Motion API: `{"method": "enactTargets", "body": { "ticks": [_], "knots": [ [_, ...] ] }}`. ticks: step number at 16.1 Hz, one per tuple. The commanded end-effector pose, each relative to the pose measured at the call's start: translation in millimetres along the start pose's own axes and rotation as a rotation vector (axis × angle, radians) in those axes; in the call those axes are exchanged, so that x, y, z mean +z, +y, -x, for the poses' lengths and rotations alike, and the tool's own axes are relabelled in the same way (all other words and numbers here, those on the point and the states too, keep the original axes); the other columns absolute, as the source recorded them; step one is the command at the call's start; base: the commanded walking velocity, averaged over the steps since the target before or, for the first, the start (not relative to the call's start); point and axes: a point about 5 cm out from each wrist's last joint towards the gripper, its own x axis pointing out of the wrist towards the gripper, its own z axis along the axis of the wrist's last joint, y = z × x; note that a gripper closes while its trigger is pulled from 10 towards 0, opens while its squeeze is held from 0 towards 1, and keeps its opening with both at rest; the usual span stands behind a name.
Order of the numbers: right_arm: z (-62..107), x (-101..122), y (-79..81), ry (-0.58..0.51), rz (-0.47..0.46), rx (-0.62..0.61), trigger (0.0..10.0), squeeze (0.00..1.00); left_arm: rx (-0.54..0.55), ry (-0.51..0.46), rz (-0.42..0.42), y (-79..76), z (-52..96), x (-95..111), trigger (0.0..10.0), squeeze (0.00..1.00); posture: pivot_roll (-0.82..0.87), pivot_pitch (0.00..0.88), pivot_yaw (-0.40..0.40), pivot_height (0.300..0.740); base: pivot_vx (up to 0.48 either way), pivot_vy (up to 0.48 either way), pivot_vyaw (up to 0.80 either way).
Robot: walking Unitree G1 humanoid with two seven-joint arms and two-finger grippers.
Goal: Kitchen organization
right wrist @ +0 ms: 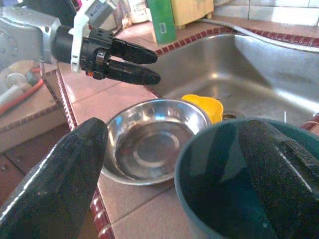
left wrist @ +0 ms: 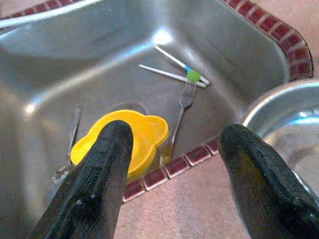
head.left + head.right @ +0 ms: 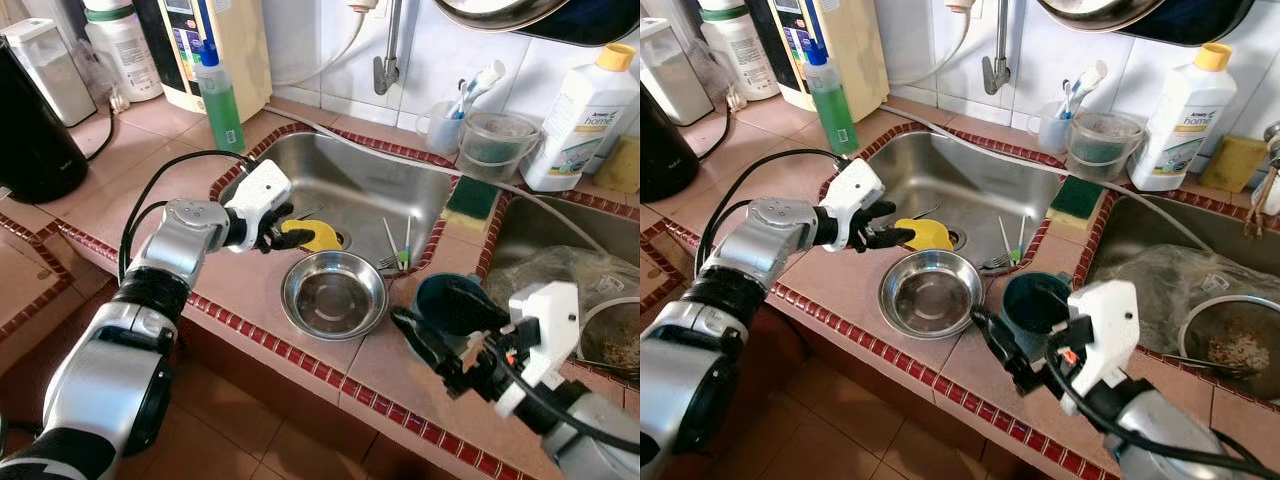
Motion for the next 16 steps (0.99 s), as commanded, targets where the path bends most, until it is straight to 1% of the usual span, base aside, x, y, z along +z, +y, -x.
{"method": "enactTargets", "body": {
  "ticks": [1, 4, 7, 11, 16],
  "knots": [
    [1.6, 2, 3.0, -0.009, 0.017, 0.014, 10.0, 0.00, -0.008, 0.028, -0.019, -1.6, 0.8, -3, 10.0, 0.00, -0.21, 0.042, 0.063, 0.740, 0.000, 0.000, 0.00],
    [5.7, -3, 2.7, 0.008, 0.018, 0.007, 10.0, 0.00, -0.037, 0.045, -0.019, -8.9, -5.0, -5, 10.0, 0.00, -0.22, 0.044, 0.070, 0.740, 0.000, 0.000, 0.00],
    [13.6, -10, 4.8, 0.040, 0.020, 0.004, 10.0, 0.00, -0.052, 0.072, -0.014, -15.5, -11.2, -7, 10.0, 0.00, -0.23, 0.049, 0.077, 0.740, 0.000, 0.000, 0.00],
    [17.3, -12, 6.5, 0.044, 0.018, -0.009, 10.0, 0.00, -0.084, 0.130, -0.002, -25.2, -21.9, -12, 10.0, 0.00, -0.25, 0.055, 0.090, 0.740, 0.000, 0.000, 0.00],
    [19.9, -12, 7.4, 0.039, 0.021, -0.024, 10.0, 0.00, -0.097, 0.134, -0.015, -28.1, -26.0, -9, 10.0, 0.00, -0.26, 0.056, 0.103, 0.740, 0.000, 0.000, 0.00]
  ]
}}
